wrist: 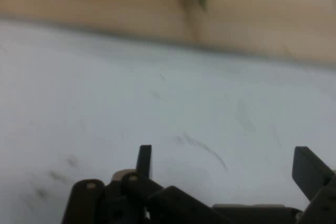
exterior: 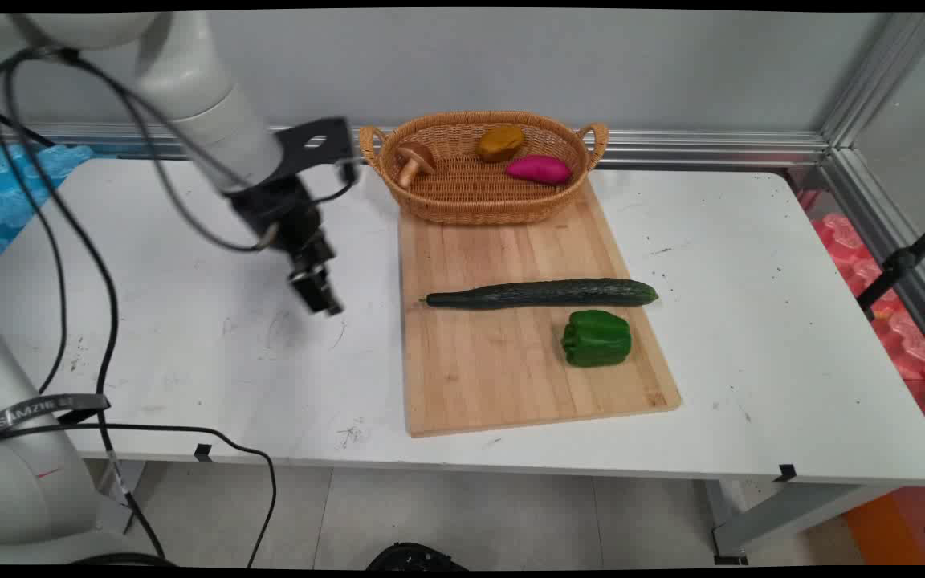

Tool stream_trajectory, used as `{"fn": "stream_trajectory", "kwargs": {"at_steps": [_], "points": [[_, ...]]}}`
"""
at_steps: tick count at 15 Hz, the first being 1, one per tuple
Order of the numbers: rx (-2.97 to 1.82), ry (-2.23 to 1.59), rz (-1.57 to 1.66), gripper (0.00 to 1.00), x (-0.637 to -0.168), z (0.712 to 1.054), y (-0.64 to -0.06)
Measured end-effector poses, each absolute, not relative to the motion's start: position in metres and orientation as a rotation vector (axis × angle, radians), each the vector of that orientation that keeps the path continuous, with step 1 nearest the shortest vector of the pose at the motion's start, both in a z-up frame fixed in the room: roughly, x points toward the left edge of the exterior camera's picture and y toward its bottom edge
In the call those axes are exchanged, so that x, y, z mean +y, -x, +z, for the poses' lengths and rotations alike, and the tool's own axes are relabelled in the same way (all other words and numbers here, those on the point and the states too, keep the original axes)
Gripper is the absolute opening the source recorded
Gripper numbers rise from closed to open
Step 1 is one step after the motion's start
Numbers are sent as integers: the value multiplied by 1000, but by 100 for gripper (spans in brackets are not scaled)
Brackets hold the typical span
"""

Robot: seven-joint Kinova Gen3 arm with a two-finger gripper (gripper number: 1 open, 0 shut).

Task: Pick up the potato from the vegetable basket

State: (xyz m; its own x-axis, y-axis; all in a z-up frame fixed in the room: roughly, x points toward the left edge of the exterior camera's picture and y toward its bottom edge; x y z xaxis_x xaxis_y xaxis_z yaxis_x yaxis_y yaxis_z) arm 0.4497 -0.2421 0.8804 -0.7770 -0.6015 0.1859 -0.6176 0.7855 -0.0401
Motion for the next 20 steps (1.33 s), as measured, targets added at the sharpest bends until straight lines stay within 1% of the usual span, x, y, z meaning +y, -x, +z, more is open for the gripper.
{"fn": "stream_trajectory", "kwargs": {"at_steps": [5,11,15,20], "points": [[-2690,-969,330,100,-316,893,-426],[-2579,-927,498,100,-400,907,-412],[-2542,-858,578,100,-456,903,-410],[-2552,-772,616,100,-499,891,-410]]}}
